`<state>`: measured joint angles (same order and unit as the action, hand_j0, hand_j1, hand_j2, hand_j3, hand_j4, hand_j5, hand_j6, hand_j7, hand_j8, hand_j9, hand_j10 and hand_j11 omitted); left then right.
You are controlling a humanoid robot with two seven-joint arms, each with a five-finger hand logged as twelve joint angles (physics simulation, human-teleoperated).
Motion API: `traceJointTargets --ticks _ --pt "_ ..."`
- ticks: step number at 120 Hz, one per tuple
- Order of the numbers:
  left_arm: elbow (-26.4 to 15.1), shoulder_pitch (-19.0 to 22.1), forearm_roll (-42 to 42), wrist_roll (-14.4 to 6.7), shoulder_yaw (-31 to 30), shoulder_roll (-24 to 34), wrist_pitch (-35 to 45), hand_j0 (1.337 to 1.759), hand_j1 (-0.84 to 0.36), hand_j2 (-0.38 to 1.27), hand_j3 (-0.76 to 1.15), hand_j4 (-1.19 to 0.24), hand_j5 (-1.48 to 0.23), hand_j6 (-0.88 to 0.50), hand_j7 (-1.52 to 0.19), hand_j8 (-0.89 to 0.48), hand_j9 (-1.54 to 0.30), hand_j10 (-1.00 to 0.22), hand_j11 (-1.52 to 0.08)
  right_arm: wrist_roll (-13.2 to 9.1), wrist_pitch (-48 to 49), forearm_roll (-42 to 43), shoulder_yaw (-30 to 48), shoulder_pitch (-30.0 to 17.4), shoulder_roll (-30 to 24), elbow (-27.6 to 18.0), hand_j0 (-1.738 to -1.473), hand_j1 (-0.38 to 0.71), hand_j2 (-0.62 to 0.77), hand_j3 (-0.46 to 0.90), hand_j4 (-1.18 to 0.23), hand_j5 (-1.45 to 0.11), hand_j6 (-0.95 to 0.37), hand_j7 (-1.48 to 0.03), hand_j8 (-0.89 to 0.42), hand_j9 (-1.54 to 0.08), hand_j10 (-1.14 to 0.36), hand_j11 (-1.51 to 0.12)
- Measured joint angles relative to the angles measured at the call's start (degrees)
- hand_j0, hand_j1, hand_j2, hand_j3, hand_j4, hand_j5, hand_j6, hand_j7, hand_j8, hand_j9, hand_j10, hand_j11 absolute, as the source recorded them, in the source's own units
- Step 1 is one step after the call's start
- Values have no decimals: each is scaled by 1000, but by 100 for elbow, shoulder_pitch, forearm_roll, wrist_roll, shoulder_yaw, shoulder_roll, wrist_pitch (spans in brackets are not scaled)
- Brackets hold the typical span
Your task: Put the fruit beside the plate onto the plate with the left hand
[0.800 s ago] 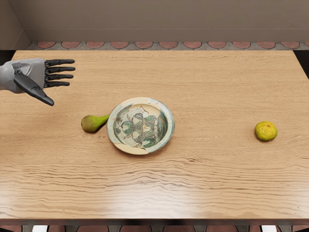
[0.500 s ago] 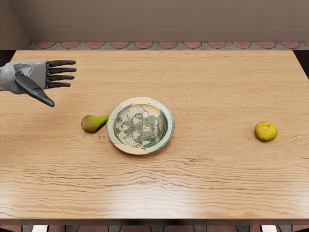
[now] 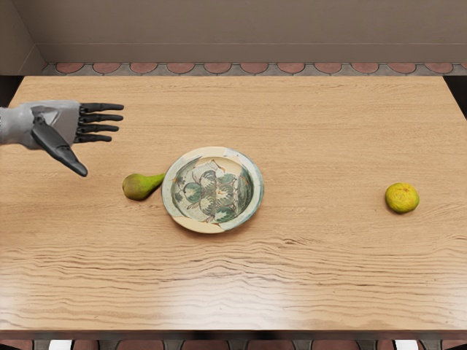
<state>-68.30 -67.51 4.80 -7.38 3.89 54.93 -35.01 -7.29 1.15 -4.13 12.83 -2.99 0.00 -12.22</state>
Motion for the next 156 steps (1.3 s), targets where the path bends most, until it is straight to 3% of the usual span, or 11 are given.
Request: traceJointTargets --ticks 38,74,103,134,156 --pt "-386 -40 1420 -97 -65 -218 0 1658 349 1 0 -2 0 -2 0 -2 0 -1 0 0 1 0 0 0 0 0 -1658 -317 -5 0 -26 -35 -26 -35 -26 -35 -26 -35" --pt "-469 -218 2258 -667 -37 -351 0 1658 349 1 0 -3 0 -3 0 -3 0 -2 0 0 0 0 0 0 0 0 -1658 -317 -5 0 -26 -34 -26 -34 -26 -34 -26 -34" --pt "-471 -316 2755 -1285 15 -627 0 1658 349 0 0 -3 0 -4 0 -4 0 -3 0 0 1 0 0 0 0 0 -1658 -317 -5 0 -27 -35 -26 -35 -26 -35 -26 -35" --pt "-463 -332 3601 -1639 368 -694 0 1658 349 0 0 -4 -1 -5 0 -5 0 -3 0 0 0 0 0 0 0 0 -1658 -317 -5 0 -27 -35 -27 -35 -27 -35 -27 -35" --pt "-479 -209 4294 -1726 430 -1031 241 1658 349 0 0 -4 -1 -5 0 -5 0 -3 0 0 0 0 0 0 0 0 -1658 -317 -5 0 -27 -35 -27 -35 -27 -35 -27 -35"
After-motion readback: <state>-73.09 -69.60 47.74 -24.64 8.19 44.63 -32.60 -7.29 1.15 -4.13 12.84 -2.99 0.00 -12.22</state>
